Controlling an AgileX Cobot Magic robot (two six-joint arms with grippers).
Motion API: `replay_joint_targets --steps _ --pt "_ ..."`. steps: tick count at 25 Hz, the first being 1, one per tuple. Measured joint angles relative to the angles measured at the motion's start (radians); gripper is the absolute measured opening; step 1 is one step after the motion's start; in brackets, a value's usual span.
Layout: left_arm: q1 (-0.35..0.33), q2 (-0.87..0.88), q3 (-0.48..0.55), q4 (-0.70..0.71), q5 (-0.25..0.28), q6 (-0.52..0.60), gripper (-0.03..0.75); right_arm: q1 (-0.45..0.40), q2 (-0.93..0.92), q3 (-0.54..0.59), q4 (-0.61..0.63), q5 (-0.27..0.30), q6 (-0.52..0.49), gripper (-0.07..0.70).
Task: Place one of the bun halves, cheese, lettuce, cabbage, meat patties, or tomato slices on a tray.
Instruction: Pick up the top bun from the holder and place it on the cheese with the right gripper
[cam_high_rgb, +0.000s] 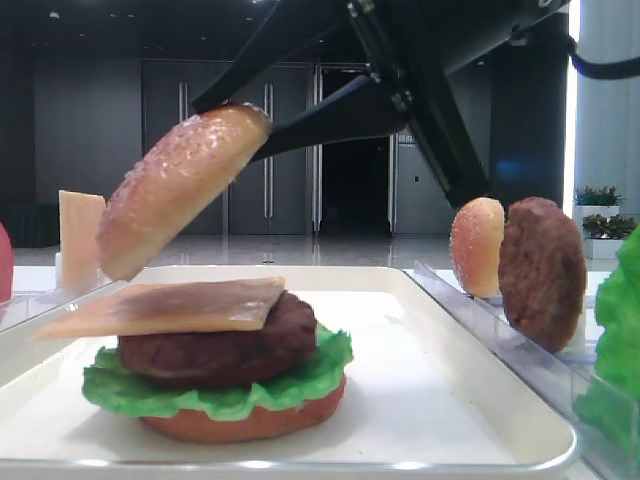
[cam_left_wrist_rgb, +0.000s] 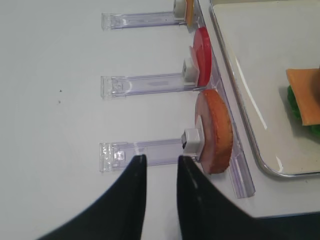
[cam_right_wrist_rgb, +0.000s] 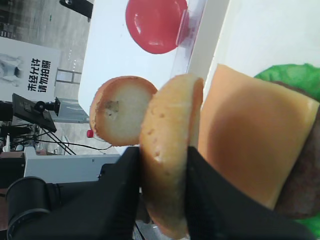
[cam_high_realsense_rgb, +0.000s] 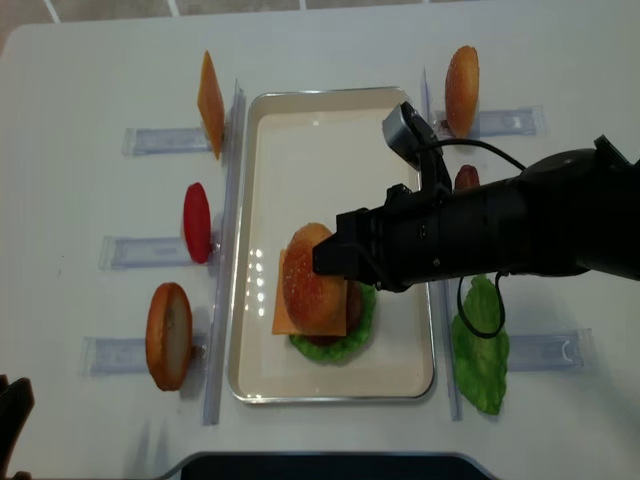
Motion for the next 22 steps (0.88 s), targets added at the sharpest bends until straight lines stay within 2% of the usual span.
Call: replay_joint_targets --steps 22 --pt "0.0 0.0 0.0 -0.002 0.0 0.0 0.159 -0.001 0.045 -0.01 0.004 0.0 0.001 0.218"
